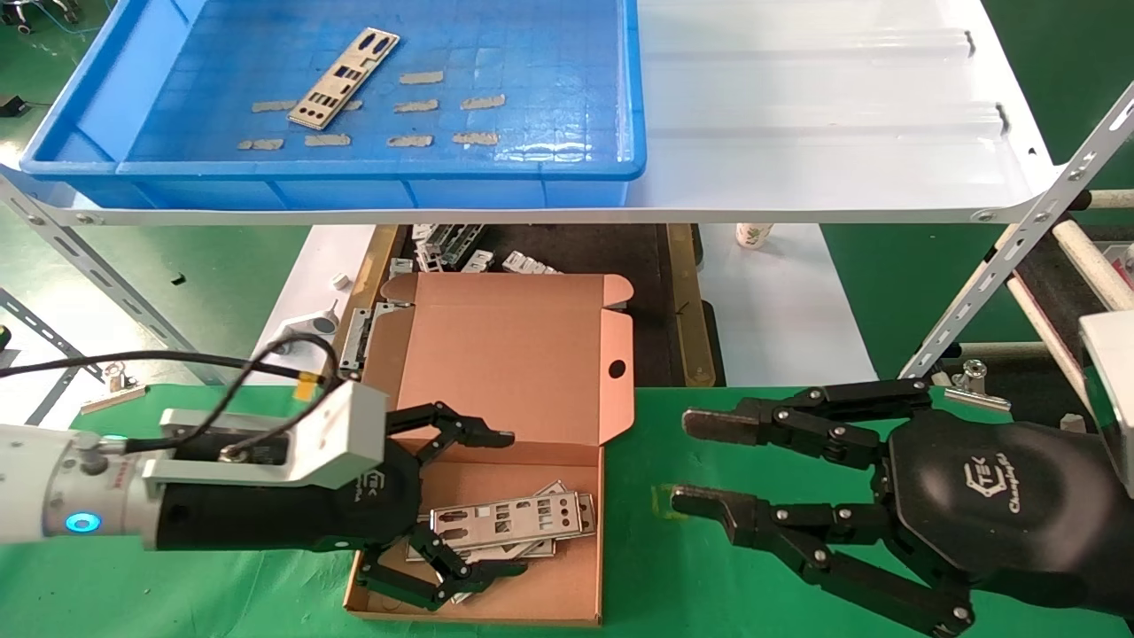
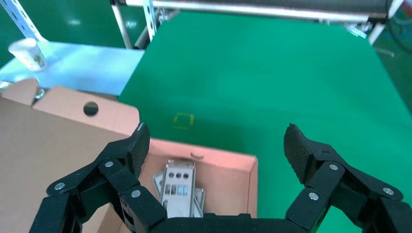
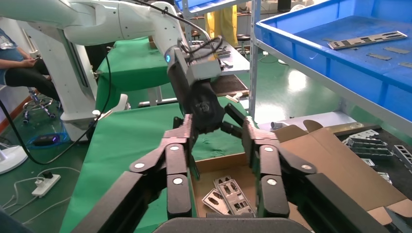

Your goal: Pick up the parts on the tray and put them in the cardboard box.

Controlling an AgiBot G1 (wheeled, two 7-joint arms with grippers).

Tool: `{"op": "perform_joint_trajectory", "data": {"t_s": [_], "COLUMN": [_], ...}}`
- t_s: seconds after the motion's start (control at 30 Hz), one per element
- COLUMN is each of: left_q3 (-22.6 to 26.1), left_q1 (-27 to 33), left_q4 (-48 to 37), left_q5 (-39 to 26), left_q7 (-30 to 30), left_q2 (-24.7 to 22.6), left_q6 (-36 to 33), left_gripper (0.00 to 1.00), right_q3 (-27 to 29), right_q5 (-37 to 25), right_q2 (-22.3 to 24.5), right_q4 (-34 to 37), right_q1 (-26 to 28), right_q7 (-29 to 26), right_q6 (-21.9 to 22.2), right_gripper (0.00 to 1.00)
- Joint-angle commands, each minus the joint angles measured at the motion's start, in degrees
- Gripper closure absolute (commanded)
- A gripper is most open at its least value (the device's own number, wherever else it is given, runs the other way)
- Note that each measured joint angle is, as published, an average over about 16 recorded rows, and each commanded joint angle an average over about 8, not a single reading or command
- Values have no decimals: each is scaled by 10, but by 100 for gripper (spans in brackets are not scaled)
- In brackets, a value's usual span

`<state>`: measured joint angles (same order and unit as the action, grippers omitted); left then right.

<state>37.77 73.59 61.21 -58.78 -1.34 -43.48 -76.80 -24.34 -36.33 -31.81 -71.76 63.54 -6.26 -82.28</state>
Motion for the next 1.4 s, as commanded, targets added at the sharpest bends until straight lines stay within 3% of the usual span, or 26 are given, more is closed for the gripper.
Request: {"op": "perform_joint_trajectory", "data": {"t_s": [0.03, 1.03, 1.4], "left_q3": [-12, -196, -228], "left_q1": [-7, -109, -127], "left_q4": [7, 112, 130], "left_q5": [10, 153, 179], "left_q7": [-5, -85, -98], "left_q2": [5, 76, 89], "left_q6": [-5, -80, -94], "left_gripper": [0, 0, 0], "right_q3": [0, 0, 0], "right_q5": [0, 0, 0], "right_q2": [0, 0, 0], "right_q4": [0, 0, 0], "right_q1": [0, 0, 0], "right_q7": [0, 0, 0], "right_q6": [0, 0, 0], "right_gripper": [0, 0, 0]}}
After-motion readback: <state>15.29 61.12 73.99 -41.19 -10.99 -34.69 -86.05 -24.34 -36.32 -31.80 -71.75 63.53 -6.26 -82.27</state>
